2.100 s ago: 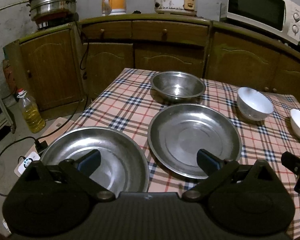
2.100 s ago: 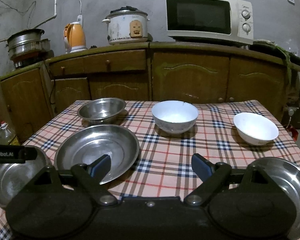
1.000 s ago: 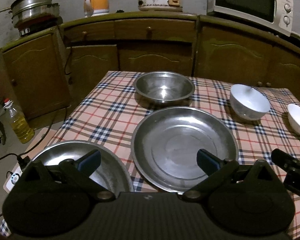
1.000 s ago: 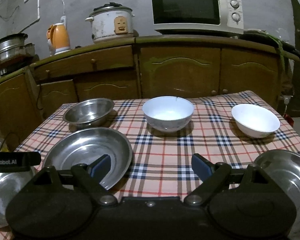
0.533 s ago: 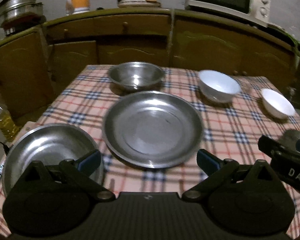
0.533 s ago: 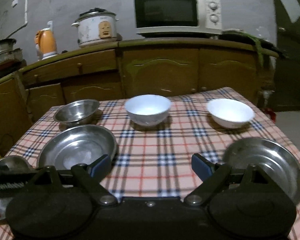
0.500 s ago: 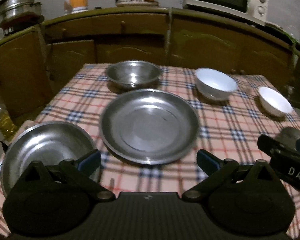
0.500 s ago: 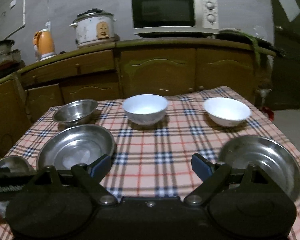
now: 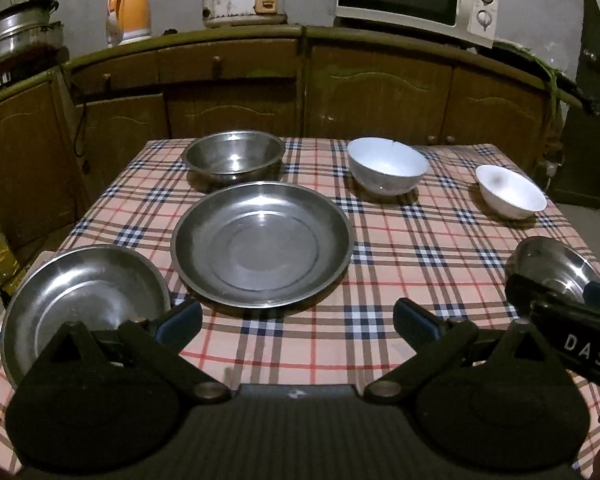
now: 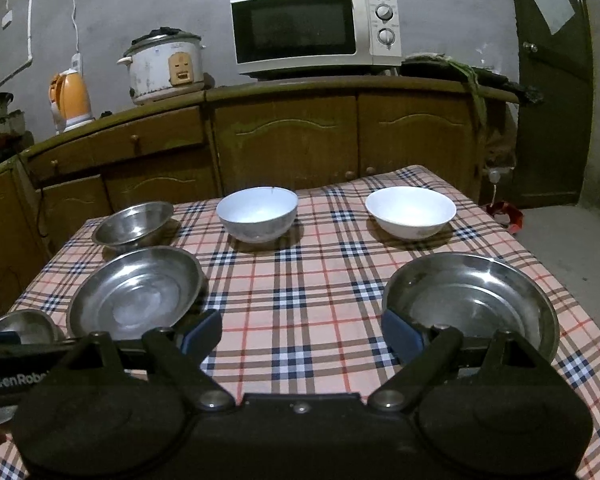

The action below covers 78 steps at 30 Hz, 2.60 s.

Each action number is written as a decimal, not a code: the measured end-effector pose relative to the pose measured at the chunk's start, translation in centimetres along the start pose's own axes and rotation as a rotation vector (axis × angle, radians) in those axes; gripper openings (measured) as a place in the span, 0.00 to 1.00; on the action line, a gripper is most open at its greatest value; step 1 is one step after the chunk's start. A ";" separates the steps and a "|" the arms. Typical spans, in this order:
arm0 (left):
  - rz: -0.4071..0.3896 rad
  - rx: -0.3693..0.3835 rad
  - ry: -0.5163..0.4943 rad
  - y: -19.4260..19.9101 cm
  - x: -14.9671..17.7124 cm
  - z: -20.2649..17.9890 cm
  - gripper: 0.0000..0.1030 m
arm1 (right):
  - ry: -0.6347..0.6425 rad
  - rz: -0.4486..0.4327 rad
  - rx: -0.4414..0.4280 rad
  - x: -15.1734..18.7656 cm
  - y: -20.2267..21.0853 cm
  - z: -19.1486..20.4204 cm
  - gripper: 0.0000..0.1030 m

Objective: Organize plates and bowls

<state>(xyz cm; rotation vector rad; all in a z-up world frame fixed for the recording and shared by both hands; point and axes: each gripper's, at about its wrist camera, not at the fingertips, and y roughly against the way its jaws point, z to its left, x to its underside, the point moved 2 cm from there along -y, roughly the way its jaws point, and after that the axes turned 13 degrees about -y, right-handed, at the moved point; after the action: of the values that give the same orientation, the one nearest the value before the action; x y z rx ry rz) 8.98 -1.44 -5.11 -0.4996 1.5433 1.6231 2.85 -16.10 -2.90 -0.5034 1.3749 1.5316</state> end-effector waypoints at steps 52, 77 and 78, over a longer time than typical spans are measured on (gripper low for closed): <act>0.031 -0.003 0.047 -9.7 -4.2 7.1 0.19 | 0.038 0.194 -0.210 -2.2 -11.9 3.9 0.19; 0.039 0.063 -0.033 -5.2 1.9 -3.2 0.20 | 0.031 0.183 -0.109 1.7 -4.5 -7.1 0.19; 0.042 0.055 -0.035 -5.3 2.0 -3.2 0.20 | 0.030 0.188 -0.113 2.0 -4.9 -7.1 0.19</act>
<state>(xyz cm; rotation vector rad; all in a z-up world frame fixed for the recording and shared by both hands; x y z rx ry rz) 11.12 -4.40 -10.57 -0.4095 1.5781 1.6082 4.06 -22.44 -8.94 -0.4792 1.3960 1.7687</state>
